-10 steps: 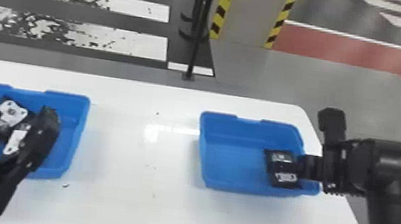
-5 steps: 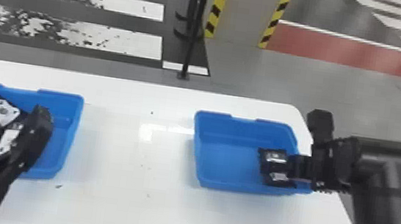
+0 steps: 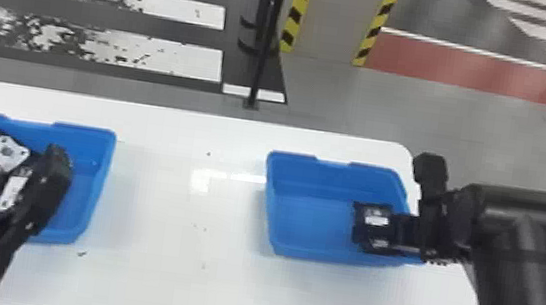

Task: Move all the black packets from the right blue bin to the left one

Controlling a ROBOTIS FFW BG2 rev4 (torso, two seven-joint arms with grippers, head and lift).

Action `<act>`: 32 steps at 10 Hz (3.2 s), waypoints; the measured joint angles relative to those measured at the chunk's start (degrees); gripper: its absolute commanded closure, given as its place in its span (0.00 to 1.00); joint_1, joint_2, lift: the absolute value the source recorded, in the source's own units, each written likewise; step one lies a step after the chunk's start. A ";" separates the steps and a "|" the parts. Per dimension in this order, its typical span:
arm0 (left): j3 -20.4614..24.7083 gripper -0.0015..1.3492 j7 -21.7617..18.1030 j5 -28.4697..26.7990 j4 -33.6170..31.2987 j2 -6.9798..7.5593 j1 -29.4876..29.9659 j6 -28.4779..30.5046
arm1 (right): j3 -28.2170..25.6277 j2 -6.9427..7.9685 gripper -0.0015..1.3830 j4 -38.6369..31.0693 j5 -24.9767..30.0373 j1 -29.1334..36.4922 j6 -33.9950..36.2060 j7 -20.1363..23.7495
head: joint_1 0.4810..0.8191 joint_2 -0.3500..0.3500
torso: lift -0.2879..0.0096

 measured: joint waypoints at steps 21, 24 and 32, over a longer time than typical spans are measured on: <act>-2.08 0.09 -0.17 0.69 3.17 0.18 -1.29 -4.30 | 28.94 -0.14 0.79 -14.65 -29.75 12.22 -59.37 10.19 | 0.63 0.88 | 0.50; -2.16 0.09 -0.17 0.68 3.52 0.18 -1.45 -5.00 | 35.78 -0.59 0.79 -15.64 -32.95 11.14 -58.38 10.11 | 0.63 0.99 | 0.50; -2.65 0.56 -0.14 0.64 3.87 0.33 -1.81 -5.78 | 46.25 -1.68 0.79 -15.24 -37.71 6.79 -56.99 9.76 | 0.63 1.00 | 0.50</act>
